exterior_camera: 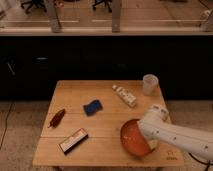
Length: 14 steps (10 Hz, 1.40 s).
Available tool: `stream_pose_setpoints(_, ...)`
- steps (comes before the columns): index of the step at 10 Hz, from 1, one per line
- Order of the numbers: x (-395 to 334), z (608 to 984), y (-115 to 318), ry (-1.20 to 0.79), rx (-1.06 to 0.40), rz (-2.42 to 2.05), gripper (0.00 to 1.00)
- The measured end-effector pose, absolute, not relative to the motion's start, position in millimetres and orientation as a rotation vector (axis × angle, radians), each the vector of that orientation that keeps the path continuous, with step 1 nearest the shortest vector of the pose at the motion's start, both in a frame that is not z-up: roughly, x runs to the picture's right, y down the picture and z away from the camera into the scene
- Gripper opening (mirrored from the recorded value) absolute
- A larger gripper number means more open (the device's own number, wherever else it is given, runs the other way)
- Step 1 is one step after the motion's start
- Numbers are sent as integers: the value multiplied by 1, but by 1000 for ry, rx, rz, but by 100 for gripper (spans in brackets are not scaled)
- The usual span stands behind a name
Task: Pick up the ceramic bowl
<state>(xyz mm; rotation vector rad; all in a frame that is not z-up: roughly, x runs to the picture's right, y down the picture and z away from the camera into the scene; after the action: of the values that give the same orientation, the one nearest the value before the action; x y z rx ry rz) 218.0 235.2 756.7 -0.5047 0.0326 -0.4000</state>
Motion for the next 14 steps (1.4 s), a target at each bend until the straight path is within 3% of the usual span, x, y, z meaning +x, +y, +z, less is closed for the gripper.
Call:
stream_pose_setpoints(3, 219, 764, 234, 26, -505, -372, 80)
stream_pose_setpoints(5, 216, 768, 234, 23, -508, -366, 75)
stream_pose_setpoints(7, 216, 771, 230, 22, -506, -349, 80)
stream_pose_setpoints(10, 218, 776, 230, 16, -511, -339, 75)
stream_pose_setpoints(14, 225, 783, 227, 3, -514, -293, 80)
